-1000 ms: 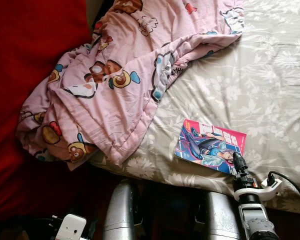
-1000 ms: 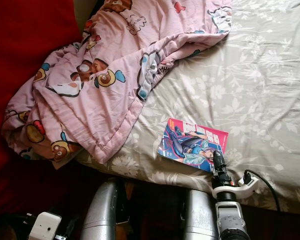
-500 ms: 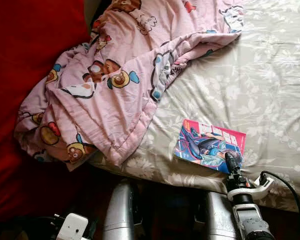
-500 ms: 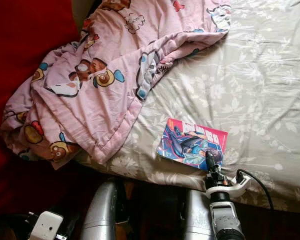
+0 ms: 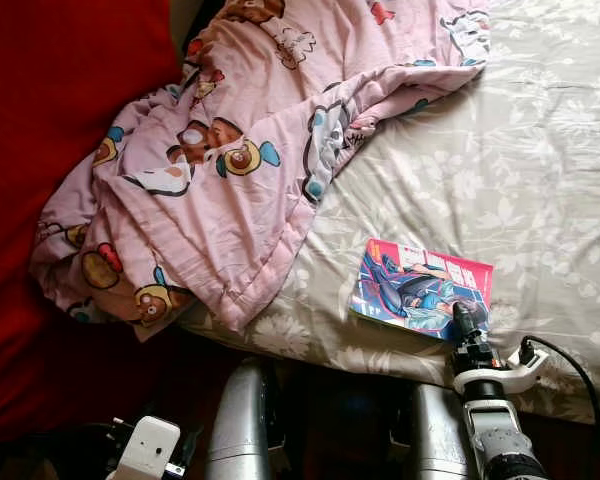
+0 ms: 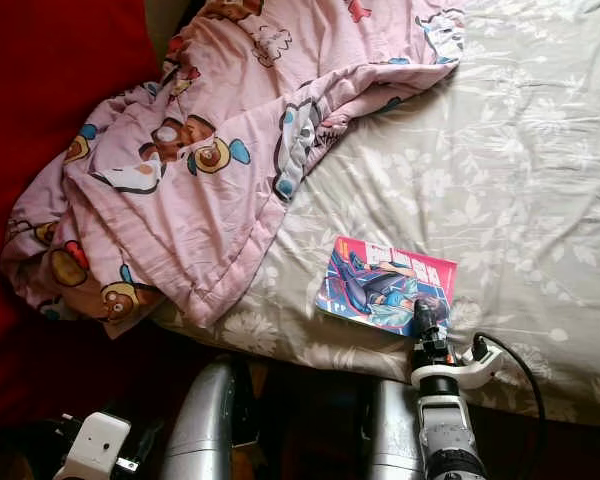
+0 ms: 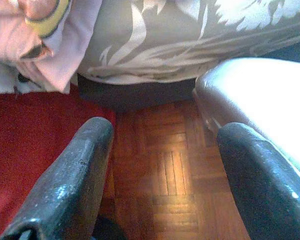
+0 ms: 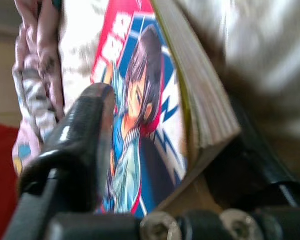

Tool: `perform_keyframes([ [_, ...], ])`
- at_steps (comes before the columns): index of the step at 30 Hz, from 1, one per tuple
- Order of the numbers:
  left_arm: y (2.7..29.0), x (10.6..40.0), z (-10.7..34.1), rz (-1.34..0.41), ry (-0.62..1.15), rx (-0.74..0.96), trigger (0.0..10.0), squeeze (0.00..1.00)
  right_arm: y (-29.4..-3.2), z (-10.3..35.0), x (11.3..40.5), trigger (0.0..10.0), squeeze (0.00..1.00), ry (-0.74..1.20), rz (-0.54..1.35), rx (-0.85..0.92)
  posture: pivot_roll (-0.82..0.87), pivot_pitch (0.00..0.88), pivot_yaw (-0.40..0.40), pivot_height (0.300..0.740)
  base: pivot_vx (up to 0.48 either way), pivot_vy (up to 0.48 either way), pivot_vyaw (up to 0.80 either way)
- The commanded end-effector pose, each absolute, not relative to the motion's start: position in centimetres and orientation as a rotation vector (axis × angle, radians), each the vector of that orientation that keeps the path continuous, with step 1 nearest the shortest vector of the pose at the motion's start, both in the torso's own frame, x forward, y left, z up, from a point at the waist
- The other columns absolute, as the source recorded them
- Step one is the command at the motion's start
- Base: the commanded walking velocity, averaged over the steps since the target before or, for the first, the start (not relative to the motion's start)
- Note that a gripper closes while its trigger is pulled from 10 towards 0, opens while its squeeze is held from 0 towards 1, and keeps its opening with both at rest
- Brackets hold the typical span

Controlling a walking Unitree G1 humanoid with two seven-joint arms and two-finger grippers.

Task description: Clean up the room

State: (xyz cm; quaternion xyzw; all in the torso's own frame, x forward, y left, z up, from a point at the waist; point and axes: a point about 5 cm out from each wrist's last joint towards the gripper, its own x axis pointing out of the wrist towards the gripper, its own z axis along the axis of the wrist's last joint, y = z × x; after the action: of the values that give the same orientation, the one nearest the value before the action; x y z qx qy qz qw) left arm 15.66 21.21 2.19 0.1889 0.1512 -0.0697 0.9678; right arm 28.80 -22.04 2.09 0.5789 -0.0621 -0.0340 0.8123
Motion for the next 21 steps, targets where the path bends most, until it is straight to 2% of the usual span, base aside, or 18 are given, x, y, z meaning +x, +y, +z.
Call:
perform_keyframes([
  [1, 22.1, 14.7, 1.2, -0.114, 0.380, 0.386, 10.0, 0.00, -22.0, 2.0, 28.6, 0.0, 0.00, -0.150, -0.107, 1.238, 0.19, 0.372, 0.175, 0.583, 0.000, 0.000, 0.00],
  [10, 22.1, 15.5, 0.8, -0.108, 0.375, 0.381, 10.0, 0.00, -20.8, 1.7, 28.4, 0.0, 0.00, -0.132, -0.179, 1.165, 0.18, 0.344, 0.166, 0.583, 0.000, 0.000, 0.00],
  [17, 22.0, 16.6, 0.3, -0.106, 0.370, 0.383, 10.0, 0.00, -19.2, 1.0, 27.5, 0.0, 0.00, -0.107, -0.188, 1.183, 0.16, 0.309, 0.155, 0.583, 0.000, 0.000, 0.00],
  [21, 22.1, 17.2, 0.1, -0.099, 0.368, 0.385, 10.0, 0.00, -19.1, 1.2, 27.7, 0.0, 0.00, -0.109, -0.185, 1.187, 0.15, 0.281, 0.146, 0.583, 0.000, 0.000, 0.00],
])
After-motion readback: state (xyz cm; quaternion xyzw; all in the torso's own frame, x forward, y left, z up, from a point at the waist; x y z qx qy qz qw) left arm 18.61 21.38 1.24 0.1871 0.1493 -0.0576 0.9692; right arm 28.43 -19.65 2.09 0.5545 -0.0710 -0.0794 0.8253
